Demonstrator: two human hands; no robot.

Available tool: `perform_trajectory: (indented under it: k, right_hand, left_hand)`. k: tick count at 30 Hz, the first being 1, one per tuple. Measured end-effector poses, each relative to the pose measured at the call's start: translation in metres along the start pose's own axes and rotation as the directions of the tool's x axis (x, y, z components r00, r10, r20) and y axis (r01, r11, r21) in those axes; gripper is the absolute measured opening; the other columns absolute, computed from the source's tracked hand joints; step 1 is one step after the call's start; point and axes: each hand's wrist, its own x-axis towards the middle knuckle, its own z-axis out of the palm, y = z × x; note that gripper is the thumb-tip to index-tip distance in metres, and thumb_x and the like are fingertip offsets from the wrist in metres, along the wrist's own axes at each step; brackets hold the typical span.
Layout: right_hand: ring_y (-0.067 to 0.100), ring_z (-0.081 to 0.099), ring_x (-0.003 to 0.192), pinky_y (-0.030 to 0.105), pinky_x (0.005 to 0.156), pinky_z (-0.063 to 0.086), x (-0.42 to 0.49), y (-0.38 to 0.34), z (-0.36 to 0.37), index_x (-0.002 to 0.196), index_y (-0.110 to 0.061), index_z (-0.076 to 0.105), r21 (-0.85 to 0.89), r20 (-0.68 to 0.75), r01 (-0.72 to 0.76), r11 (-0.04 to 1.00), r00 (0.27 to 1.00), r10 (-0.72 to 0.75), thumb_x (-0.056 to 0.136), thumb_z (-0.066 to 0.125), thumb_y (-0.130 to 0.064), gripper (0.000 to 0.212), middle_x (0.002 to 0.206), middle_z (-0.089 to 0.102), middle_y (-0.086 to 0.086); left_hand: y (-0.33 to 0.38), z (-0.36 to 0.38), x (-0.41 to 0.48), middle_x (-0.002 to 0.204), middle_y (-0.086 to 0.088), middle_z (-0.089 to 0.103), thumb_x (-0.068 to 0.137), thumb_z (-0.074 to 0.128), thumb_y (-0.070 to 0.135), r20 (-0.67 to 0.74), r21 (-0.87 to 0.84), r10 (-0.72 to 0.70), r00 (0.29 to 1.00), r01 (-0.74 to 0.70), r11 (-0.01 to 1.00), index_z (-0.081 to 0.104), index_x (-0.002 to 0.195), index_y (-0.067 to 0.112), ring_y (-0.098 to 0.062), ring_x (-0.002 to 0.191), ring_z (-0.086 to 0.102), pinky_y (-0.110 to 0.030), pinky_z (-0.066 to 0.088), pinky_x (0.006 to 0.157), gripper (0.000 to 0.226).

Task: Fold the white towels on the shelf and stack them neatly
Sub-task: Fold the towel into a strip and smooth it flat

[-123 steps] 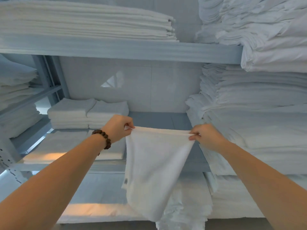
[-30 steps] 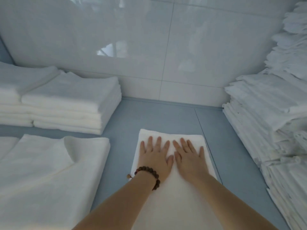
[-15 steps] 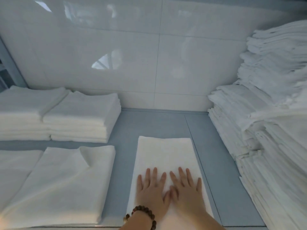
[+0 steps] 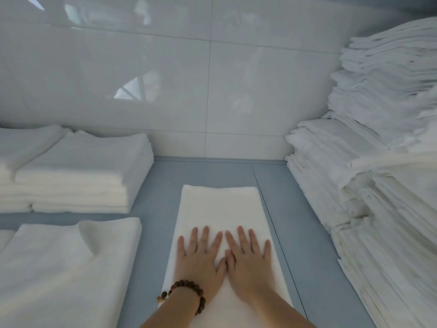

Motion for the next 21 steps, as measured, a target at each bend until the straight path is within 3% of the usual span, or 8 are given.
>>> perform_trajectory:
  k: [3,4,9,15,21]
  right_hand:
    - [0.020,-0.007,0.146,0.051,0.113,-0.010,0.027,0.000,-0.003,0.146,-0.043,0.002,0.027,-0.016,0.058,0.998,0.998,-0.058,0.082,-0.011,-0.051,0.066,0.155,-0.009,-0.010]
    - [0.018,-0.014,0.145,0.052,0.113,-0.013,0.035,0.000,-0.004,0.146,-0.044,-0.004,0.042,-0.015,0.044,0.998,0.999,-0.043,0.078,-0.017,-0.052,0.069,0.155,-0.014,-0.011]
    - [0.017,-0.014,0.145,0.054,0.114,-0.008,0.071,-0.003,-0.011,0.147,-0.041,-0.004,0.030,0.016,0.001,1.000,1.000,-0.001,0.099,0.006,-0.045,0.050,0.158,-0.011,-0.008]
    - [0.017,-0.012,0.145,0.053,0.115,-0.007,0.086,0.001,-0.010,0.148,-0.040,-0.001,0.033,0.027,0.017,0.999,0.999,-0.018,0.099,0.008,-0.047,0.051,0.158,-0.009,-0.007]
    - [0.016,-0.011,0.145,0.042,0.118,-0.007,0.033,0.019,-0.016,0.150,-0.032,-0.001,0.026,0.059,0.056,0.998,0.997,-0.057,0.099,0.011,-0.048,0.055,0.159,-0.008,-0.002]
  left_hand:
    - [-0.007,0.000,0.027,0.157,0.005,-0.018,0.085,-0.002,0.057,-0.015,0.011,0.002,1.000,-0.002,1.000,-0.015,0.146,0.040,-0.022,0.143,-0.019,-0.051,-0.011,0.114,0.064]
    - [-0.009,0.000,0.036,0.157,0.005,-0.017,0.089,0.002,0.057,-0.014,0.007,0.001,1.000,-0.001,1.000,-0.013,0.146,0.040,-0.022,0.143,-0.018,-0.051,-0.010,0.114,0.062]
    - [-0.021,0.003,0.078,0.158,0.005,-0.014,0.092,0.008,0.057,-0.005,0.019,0.026,1.000,-0.026,0.999,-0.009,0.147,0.040,-0.022,0.144,-0.015,-0.052,-0.008,0.115,0.060]
    - [-0.030,0.000,0.099,0.158,0.006,-0.010,0.095,0.008,0.055,-0.001,-0.003,0.078,0.997,-0.078,0.997,-0.004,0.148,0.040,-0.020,0.145,-0.012,-0.050,-0.008,0.116,0.056]
    - [-0.054,-0.006,0.066,0.158,0.004,-0.014,0.099,0.008,0.043,0.072,-0.005,0.079,0.994,-0.079,0.997,-0.009,0.150,0.029,-0.016,0.145,-0.013,-0.042,-0.003,0.118,0.055]
